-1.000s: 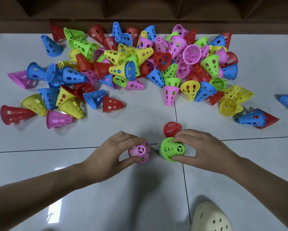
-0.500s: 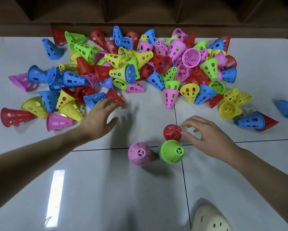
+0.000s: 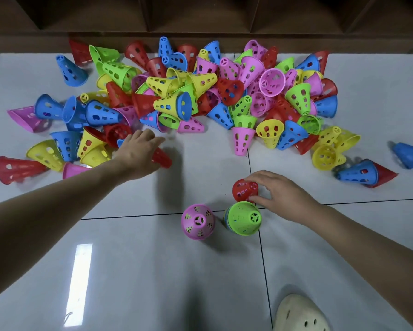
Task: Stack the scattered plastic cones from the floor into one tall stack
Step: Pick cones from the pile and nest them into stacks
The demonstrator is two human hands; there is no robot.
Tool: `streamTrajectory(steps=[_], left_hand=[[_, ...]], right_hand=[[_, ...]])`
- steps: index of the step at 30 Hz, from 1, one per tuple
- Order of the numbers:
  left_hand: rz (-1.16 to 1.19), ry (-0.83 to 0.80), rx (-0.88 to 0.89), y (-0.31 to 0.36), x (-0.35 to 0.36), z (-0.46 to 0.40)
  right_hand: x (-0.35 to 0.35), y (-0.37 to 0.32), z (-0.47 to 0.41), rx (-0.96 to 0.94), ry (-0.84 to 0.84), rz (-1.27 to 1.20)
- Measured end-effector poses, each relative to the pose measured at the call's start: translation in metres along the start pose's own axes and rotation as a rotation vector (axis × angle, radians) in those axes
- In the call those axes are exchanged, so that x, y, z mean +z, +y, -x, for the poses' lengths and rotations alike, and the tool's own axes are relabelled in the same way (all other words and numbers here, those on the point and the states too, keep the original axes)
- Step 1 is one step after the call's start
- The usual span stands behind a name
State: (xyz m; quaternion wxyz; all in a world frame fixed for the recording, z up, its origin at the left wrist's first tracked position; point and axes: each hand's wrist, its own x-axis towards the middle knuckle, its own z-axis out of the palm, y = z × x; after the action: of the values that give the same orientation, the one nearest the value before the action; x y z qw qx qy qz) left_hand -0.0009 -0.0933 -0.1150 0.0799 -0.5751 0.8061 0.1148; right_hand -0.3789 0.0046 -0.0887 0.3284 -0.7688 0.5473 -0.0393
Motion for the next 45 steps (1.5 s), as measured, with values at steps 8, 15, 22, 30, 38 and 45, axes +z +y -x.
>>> streamTrajectory(steps=[8,15,22,30,38,45], left_hand=[[-0.257,-0.081,0.131,0.009,0.001,0.021],[-0.234,-0.054,0.268,0.007,0.017,0.06],[0.656,0.12,0.048,0.042,-0.018,0.11],[0.993,0.295,0.12,0.092,-0.059,0.145],[0.752,0.117,0.279,0.1,-0.039,0.152],[0.693,0.022,0.335,0.096,-0.018,0.151]], right_hand=[[0.008,0.008,-0.002,0.078,-0.026,0.07],[0.004,0.015,0.005,0.111,0.063,-0.043],[-0.026,-0.001,0.022,0.182,0.214,-0.266],[-0.056,-0.045,0.055,0.028,0.45,-0.265],[-0.038,-0.053,0.076,-0.175,0.315,-0.066],[-0.019,-0.046,0.072,-0.196,0.178,-0.047]])
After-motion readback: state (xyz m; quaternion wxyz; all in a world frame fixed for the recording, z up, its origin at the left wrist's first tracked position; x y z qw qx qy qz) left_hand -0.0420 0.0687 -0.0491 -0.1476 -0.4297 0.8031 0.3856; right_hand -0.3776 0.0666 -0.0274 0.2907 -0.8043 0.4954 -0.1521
